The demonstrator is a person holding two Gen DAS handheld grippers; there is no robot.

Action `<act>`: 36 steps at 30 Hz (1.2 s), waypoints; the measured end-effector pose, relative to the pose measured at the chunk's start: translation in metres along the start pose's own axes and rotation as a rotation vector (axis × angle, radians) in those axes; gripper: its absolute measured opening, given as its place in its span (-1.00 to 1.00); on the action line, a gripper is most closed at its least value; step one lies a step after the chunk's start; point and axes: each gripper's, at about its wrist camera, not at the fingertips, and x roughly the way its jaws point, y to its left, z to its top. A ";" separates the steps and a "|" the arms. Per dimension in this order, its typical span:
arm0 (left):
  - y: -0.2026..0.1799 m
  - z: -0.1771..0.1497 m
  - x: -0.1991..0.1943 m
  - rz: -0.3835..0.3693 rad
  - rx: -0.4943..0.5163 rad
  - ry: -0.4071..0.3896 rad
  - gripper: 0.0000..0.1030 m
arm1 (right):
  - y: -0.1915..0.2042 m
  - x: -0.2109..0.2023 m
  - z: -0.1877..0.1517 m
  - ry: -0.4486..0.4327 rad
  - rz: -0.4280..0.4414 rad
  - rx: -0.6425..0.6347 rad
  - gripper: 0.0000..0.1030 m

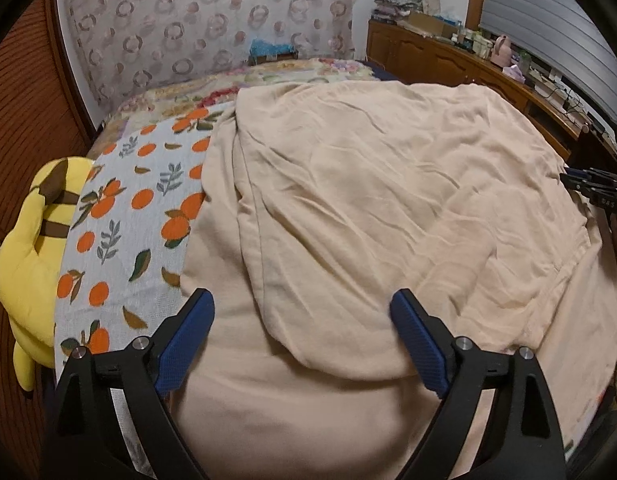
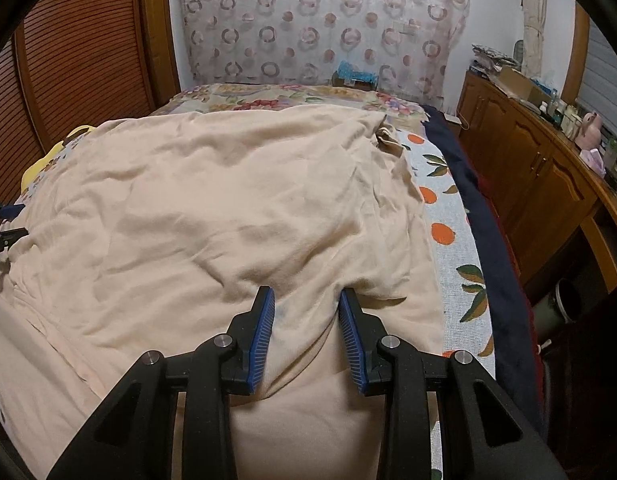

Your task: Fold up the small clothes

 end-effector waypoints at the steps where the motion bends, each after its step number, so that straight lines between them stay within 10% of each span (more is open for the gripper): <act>1: 0.001 -0.001 -0.003 0.000 -0.013 0.005 0.76 | -0.003 -0.002 0.000 0.000 0.000 -0.001 -0.33; 4: 0.004 -0.005 -0.016 -0.050 -0.042 -0.030 0.71 | -0.006 -0.004 0.001 0.000 -0.001 -0.002 -0.33; 11: 0.010 -0.018 -0.036 -0.105 -0.122 -0.079 -0.17 | 0.015 0.016 -0.004 -0.001 -0.007 -0.006 -0.33; 19: 0.004 -0.019 -0.022 -0.088 -0.111 -0.044 -0.22 | 0.014 0.012 -0.004 -0.002 -0.006 -0.007 -0.33; 23: -0.008 -0.017 -0.021 -0.124 -0.055 -0.058 -0.87 | 0.016 0.016 -0.004 -0.003 -0.009 -0.010 -0.33; 27: -0.014 -0.012 -0.029 -0.103 -0.035 -0.099 -0.93 | 0.017 0.015 -0.005 -0.005 -0.014 -0.011 -0.33; 30: -0.011 -0.007 -0.042 -0.084 -0.051 -0.155 -0.94 | 0.017 0.014 -0.004 -0.008 -0.019 -0.011 -0.89; 36: -0.002 0.001 -0.080 -0.072 -0.087 -0.273 -0.94 | 0.025 -0.014 0.004 -0.102 -0.005 -0.023 -0.93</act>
